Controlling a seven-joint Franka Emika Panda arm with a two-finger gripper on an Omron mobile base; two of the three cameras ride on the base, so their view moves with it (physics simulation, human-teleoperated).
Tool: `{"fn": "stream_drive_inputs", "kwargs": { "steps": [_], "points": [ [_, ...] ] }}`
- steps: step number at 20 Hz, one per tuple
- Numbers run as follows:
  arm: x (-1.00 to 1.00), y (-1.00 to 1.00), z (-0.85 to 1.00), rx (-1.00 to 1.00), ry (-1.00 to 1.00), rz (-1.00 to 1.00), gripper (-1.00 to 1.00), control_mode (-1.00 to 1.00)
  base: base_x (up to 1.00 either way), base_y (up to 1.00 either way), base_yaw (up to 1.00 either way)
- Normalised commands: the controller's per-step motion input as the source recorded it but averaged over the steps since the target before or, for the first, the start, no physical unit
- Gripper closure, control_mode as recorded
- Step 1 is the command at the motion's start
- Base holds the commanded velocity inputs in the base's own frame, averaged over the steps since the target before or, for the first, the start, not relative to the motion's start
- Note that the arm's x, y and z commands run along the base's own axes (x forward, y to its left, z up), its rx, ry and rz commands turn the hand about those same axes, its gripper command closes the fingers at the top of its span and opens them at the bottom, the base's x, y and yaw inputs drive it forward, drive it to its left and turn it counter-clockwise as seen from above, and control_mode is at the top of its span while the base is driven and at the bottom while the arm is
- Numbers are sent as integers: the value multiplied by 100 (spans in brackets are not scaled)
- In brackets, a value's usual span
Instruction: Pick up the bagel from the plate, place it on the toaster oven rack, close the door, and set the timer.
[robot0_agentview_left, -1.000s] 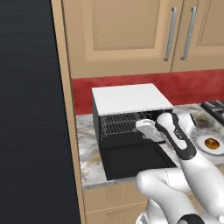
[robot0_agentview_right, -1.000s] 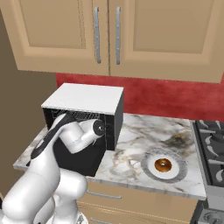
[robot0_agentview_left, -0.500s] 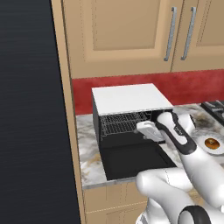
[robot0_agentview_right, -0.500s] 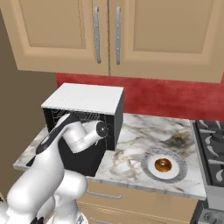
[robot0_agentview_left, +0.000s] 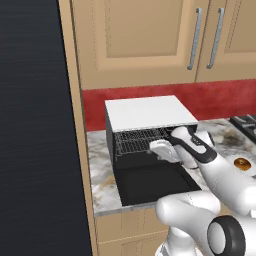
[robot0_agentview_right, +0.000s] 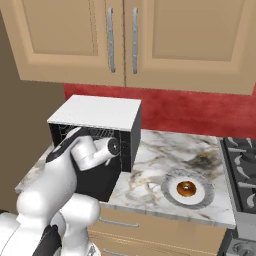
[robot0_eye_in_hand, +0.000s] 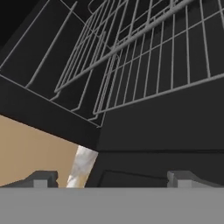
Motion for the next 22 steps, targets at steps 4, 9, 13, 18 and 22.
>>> {"fn": "stream_drive_inputs", "kwargs": {
  "steps": [4, 9, 13, 18, 22],
  "points": [
    [17, 16, -26, 0, 0, 0, -100, -100, 0, 0, 0],
    [10, 3, -20, 0, -1, 0, -100, -100, 0, 0, 0],
    [1, 0, -6, 1, -5, 0, -100, -100, 0, 0, 0],
    [1, 0, 0, 8, -4, -1, -100, -100, 0, 0, 0],
    [8, 0, 0, 7, -3, -2, -100, -100, 0, 0, 0]
  ]
}}
